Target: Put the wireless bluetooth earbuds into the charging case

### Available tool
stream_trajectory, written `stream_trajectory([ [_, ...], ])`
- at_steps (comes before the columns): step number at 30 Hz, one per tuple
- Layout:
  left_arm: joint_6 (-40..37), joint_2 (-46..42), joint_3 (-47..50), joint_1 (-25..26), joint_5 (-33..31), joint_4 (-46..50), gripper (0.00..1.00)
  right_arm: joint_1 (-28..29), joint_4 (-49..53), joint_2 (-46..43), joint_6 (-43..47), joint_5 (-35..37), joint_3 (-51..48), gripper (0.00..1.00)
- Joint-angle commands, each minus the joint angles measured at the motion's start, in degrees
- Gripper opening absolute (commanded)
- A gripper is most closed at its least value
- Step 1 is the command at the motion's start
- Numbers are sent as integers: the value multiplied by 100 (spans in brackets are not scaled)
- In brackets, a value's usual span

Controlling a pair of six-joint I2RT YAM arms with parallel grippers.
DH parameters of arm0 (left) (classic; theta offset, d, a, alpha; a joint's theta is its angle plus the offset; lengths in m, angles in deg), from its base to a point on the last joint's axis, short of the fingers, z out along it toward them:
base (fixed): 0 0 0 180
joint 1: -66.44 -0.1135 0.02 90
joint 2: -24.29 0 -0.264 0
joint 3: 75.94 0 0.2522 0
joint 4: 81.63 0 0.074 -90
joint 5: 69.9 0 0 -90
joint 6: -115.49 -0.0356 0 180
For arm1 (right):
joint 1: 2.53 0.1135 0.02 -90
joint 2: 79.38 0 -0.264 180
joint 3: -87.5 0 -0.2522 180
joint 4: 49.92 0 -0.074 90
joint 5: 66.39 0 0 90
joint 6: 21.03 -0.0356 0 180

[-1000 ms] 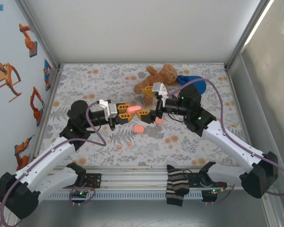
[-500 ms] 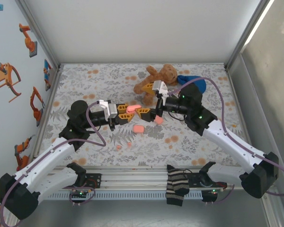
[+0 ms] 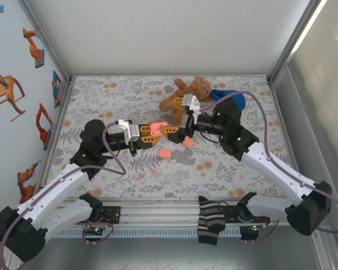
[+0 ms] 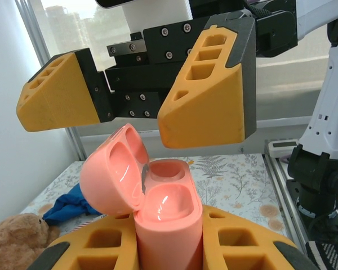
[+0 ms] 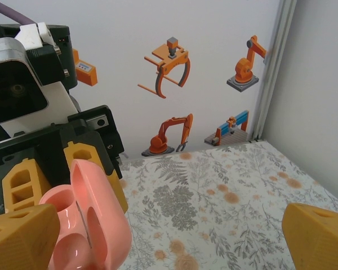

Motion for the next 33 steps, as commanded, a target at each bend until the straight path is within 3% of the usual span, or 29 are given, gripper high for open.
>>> stream_trajectory([
  [1, -88, -141, -34, 19, -104, -90, 0, -13, 76, -285, 59, 3, 138, 100],
  [8, 12, -313, 112, -215, -360, -168, 0, -13, 490, -713, -43, 498, -24, 99],
  [17, 1055, -431, 340, -1250, 140, -1384, 0, 45, 773, -960, -565, 877, -489, 95],
  [23, 1983, -397, 234, -2156, 732, -2078, 0, 374, 788, -713, -800, 1104, -826, 95],
  [33, 2319, -257, 131, -2978, 1352, -2272, 0, 1146, 1048, 299, -927, 1636, -770, 91],
])
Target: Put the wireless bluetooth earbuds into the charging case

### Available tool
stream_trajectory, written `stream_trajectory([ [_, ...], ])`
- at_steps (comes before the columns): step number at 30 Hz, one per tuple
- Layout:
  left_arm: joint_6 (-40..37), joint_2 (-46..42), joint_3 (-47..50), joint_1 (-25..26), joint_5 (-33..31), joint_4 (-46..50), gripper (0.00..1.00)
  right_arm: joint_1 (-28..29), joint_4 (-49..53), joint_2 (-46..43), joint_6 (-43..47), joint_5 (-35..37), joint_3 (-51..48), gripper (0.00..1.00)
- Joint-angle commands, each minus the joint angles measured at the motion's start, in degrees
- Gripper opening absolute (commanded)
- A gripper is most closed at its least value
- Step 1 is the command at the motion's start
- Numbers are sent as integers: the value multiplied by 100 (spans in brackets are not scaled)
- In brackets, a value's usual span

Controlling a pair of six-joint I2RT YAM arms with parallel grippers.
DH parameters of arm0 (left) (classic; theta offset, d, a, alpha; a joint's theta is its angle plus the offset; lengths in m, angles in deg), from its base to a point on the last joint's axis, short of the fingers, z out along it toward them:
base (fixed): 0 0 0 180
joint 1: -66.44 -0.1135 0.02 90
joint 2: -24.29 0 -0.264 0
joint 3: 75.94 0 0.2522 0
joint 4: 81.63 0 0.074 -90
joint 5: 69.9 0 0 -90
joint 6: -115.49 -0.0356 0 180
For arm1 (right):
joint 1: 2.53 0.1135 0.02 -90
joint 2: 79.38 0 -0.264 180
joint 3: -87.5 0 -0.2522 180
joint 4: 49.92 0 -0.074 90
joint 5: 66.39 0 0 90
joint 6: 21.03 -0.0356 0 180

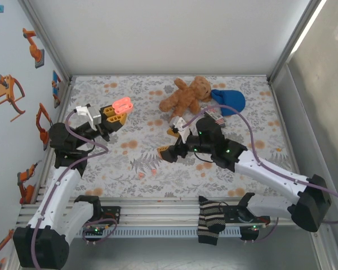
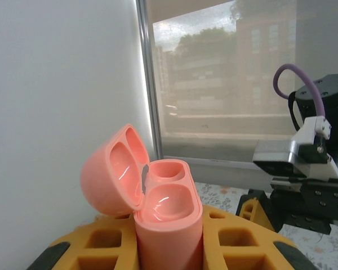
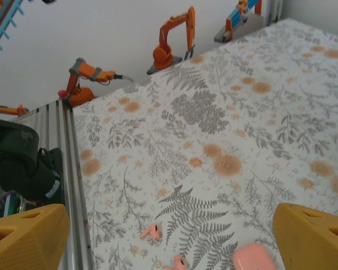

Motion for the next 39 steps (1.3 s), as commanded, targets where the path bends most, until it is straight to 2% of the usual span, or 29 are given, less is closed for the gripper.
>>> stream_trajectory([
  [1, 276, 65, -143, -140, 339, -447, 0, 189, 220, 292, -152, 273, 206, 89],
  [10, 931, 272, 384, -680, -78, -1551, 0, 684, 802, 1505, -512, 323, 768, 68],
  [14, 1381, 470, 435, -785, -65, -2153, 0, 905, 1330, 2253, -404, 299, 1304, 67],
  [20, 1374, 408, 460, -815, -67, -2035, 0, 1035, 2180, 3385, -350, 117, 2279, 61],
  [28, 1158, 241, 468, -825, -84, -1726, 0, 1236, 2855, 4521, -333, 241, 3157, 57],
  [39, 1131, 202, 446, -829, -61, -1670, 0, 1383, 3047, 5132, -327, 469, 3595, 55],
])
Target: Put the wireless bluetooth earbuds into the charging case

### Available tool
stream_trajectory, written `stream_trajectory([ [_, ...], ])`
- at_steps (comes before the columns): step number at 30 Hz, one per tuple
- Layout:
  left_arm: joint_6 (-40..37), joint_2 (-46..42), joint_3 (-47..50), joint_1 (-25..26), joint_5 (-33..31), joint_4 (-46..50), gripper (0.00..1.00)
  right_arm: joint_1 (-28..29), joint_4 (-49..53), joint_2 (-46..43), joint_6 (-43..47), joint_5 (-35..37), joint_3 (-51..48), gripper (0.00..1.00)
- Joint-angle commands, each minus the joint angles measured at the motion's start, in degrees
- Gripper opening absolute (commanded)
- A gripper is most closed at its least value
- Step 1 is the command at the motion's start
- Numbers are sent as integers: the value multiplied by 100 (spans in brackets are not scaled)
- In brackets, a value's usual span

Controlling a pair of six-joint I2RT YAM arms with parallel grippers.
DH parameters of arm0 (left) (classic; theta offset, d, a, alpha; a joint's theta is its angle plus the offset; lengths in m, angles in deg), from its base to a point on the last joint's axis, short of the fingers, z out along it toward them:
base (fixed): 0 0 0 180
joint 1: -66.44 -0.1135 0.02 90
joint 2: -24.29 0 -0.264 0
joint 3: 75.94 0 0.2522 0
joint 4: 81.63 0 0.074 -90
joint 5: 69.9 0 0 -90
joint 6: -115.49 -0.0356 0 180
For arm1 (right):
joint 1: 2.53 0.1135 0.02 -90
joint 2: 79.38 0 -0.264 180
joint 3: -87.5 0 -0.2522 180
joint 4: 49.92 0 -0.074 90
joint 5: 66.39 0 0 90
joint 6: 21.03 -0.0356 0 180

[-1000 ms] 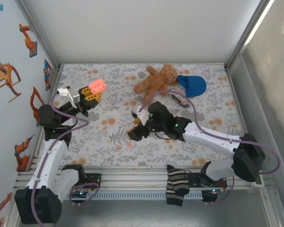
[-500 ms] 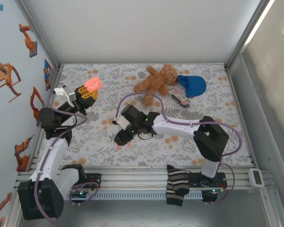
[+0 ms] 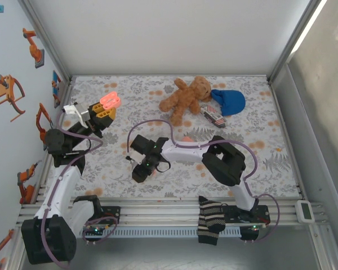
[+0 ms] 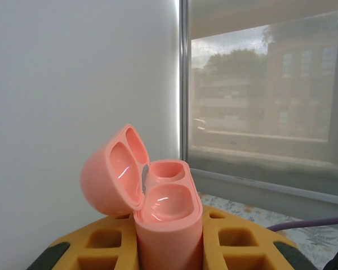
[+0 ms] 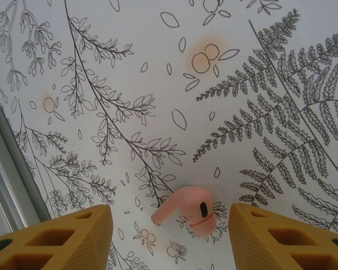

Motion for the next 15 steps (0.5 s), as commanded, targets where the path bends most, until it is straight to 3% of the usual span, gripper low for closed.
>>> stream_trajectory([
  [1, -73, -106, -9, -28, 28, -79, 0, -10, 213, 53, 68, 122, 235, 55],
  [15, -56, -131, -10, -26, 33, -74, 0, -13, 329, 284, 158, 181, 417, 47],
])
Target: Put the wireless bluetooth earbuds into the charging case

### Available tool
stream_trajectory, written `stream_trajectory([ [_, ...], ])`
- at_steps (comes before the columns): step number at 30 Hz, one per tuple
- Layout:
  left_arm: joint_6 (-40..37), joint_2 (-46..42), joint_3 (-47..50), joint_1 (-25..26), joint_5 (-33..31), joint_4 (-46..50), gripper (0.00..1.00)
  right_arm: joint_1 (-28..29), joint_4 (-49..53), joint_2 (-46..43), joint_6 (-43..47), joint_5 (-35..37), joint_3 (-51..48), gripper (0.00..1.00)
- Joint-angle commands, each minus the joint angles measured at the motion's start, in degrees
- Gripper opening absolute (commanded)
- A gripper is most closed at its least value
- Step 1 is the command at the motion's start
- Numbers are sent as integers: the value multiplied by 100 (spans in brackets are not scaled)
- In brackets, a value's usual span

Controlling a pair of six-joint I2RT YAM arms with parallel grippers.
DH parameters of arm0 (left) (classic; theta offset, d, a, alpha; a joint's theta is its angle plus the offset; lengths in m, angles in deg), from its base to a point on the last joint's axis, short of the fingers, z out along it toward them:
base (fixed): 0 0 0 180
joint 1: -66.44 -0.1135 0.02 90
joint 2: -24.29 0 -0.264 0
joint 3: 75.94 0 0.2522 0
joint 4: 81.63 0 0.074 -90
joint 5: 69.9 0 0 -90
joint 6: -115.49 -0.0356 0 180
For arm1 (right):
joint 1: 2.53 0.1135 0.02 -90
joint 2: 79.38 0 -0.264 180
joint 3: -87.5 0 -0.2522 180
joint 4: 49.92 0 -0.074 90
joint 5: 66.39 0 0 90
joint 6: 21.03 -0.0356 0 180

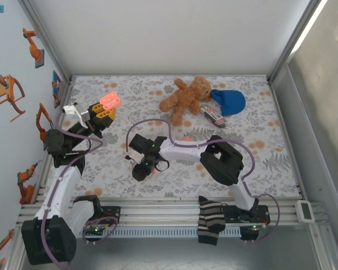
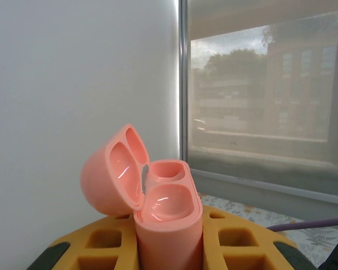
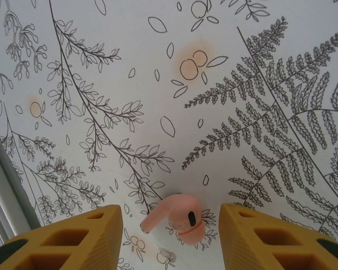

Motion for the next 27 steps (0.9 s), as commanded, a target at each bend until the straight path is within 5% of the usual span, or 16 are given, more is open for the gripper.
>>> stream_trajectory([
  [1, -53, -99, -11, -27, 36, -88, 0, -3, 150, 116, 77, 118, 175, 46],
  [27, -61, -122, -20, -30, 36, -52, 0, 68, 485, 394, 186, 316, 284, 31],
])
